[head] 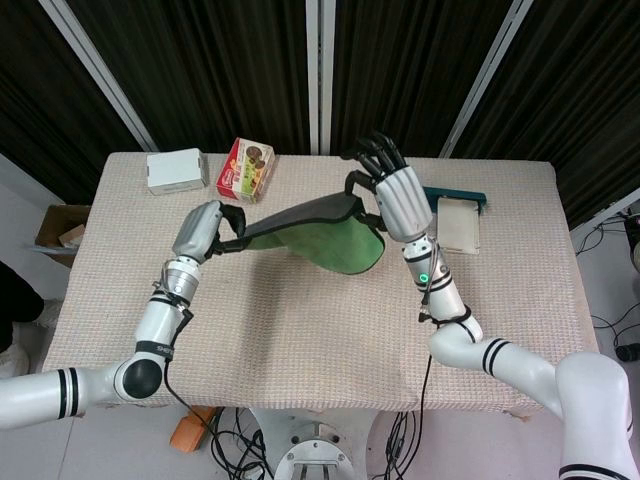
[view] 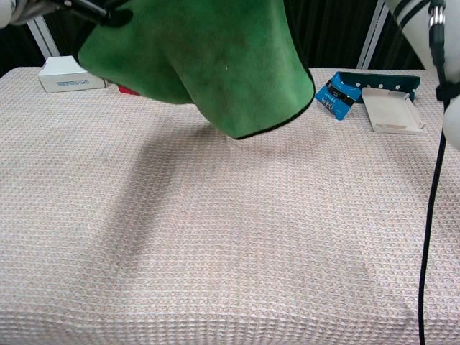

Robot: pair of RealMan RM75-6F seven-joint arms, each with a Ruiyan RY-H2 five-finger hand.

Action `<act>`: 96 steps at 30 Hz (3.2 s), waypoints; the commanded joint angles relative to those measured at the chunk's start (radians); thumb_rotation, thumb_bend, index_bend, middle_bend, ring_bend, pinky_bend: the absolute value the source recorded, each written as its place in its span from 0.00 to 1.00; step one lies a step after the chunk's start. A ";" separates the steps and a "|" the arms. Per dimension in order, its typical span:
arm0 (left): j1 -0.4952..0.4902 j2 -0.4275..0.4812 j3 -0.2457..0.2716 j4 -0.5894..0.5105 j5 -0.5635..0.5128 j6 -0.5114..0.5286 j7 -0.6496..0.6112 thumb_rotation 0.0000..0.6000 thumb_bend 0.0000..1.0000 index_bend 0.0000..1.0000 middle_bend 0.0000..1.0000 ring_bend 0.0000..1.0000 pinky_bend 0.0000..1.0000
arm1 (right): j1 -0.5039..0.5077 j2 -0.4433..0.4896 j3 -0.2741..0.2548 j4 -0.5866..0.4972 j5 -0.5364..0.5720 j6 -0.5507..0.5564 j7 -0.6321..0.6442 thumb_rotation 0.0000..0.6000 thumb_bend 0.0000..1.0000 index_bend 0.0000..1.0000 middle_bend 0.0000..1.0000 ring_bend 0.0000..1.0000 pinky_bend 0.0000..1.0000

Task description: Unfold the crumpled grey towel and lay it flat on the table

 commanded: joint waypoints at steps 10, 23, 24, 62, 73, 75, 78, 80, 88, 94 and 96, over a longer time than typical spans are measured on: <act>0.038 -0.053 0.160 -0.007 0.254 0.193 0.111 1.00 0.42 0.71 0.67 0.53 0.26 | -0.056 0.115 -0.126 -0.048 -0.076 -0.024 0.104 1.00 0.48 0.73 0.30 0.15 0.11; 0.158 -0.173 0.447 -0.009 0.552 0.250 0.249 1.00 0.42 0.71 0.67 0.53 0.26 | -0.195 0.173 -0.340 -0.121 -0.238 0.099 0.223 1.00 0.48 0.73 0.32 0.15 0.11; 0.163 -0.174 0.454 -0.018 0.561 0.247 0.256 1.00 0.42 0.71 0.67 0.53 0.26 | -0.203 0.191 -0.342 -0.139 -0.239 0.106 0.215 1.00 0.48 0.73 0.32 0.15 0.11; 0.242 -0.153 0.592 -0.140 0.601 0.106 0.634 1.00 0.17 0.18 0.25 0.24 0.21 | -0.261 0.181 -0.535 -0.217 -0.394 -0.084 -0.022 1.00 0.47 0.68 0.27 0.13 0.08; 0.248 -0.072 0.550 -0.207 0.585 0.119 0.617 1.00 0.12 0.14 0.22 0.21 0.20 | -0.274 0.322 -0.522 -0.425 -0.277 -0.244 -0.281 1.00 0.00 0.00 0.01 0.00 0.00; 0.250 -0.061 0.527 -0.197 0.574 0.128 0.598 1.00 0.12 0.14 0.22 0.21 0.20 | -0.275 0.352 -0.516 -0.460 -0.253 -0.262 -0.304 1.00 0.00 0.00 0.00 0.00 0.00; 0.251 -0.055 0.493 -0.176 0.555 0.137 0.568 1.00 0.13 0.15 0.22 0.21 0.20 | -0.278 0.379 -0.501 -0.478 -0.234 -0.264 -0.310 1.00 0.00 0.00 0.00 0.00 0.00; 0.253 -0.057 0.475 -0.156 0.550 0.141 0.543 1.00 0.13 0.16 0.22 0.21 0.20 | -0.281 0.380 -0.483 -0.466 -0.211 -0.261 -0.296 1.00 0.00 0.00 0.00 0.00 0.00; 0.270 -0.059 0.428 -0.109 0.539 0.153 0.436 1.00 0.13 0.19 0.23 0.21 0.20 | -0.241 0.265 -0.382 -0.310 -0.035 -0.384 -0.274 1.00 0.14 0.38 0.14 0.00 0.00; 0.284 -0.052 0.432 -0.102 0.544 0.146 0.395 1.00 0.13 0.19 0.23 0.21 0.20 | -0.198 0.150 -0.355 -0.161 0.005 -0.453 -0.289 1.00 0.16 0.39 0.13 0.00 0.00; 0.286 -0.049 0.433 -0.101 0.543 0.140 0.385 1.00 0.13 0.19 0.23 0.21 0.20 | -0.190 0.123 -0.356 -0.120 -0.009 -0.449 -0.281 1.00 0.16 0.39 0.13 0.00 0.00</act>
